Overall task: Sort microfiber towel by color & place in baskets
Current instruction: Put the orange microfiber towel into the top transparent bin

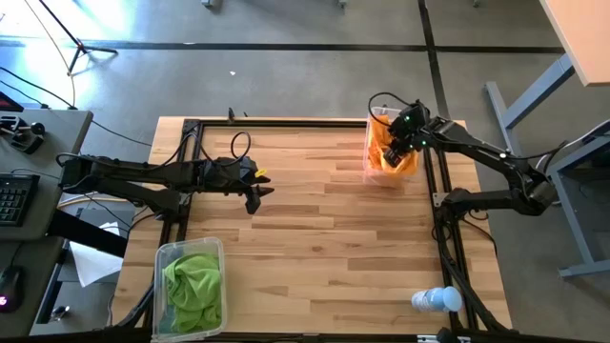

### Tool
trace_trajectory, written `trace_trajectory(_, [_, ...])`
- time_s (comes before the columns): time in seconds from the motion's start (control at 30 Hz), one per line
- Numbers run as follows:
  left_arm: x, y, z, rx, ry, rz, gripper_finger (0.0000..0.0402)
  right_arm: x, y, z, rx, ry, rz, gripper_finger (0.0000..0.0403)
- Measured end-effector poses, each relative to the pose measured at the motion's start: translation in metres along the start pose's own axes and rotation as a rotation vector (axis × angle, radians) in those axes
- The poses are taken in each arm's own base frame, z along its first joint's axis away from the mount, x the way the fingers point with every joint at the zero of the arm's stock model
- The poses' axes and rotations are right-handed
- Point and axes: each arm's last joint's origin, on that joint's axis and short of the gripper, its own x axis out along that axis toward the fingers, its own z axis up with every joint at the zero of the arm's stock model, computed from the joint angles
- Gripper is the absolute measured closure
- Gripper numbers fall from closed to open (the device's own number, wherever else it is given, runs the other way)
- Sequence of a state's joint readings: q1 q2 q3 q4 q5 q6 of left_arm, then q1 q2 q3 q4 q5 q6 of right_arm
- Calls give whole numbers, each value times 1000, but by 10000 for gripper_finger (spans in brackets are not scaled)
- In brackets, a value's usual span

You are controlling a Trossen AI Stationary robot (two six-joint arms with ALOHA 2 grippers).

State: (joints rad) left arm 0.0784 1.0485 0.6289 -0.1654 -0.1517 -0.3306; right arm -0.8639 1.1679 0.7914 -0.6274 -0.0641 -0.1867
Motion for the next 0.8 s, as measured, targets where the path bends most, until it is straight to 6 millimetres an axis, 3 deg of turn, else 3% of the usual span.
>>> trace_trajectory(0.2, [0,1,0,-10,-6,18,241,7,-3,-1,-100,68,-75,398])
trace_trajectory(0.53, [0,0,1,-36,-13,16,241,48,-5,-8,-238,294,-53,400])
trace_trajectory(0.8, [0,0,1,-36,-13,16,241,43,-6,-16,-310,385,-97,389])
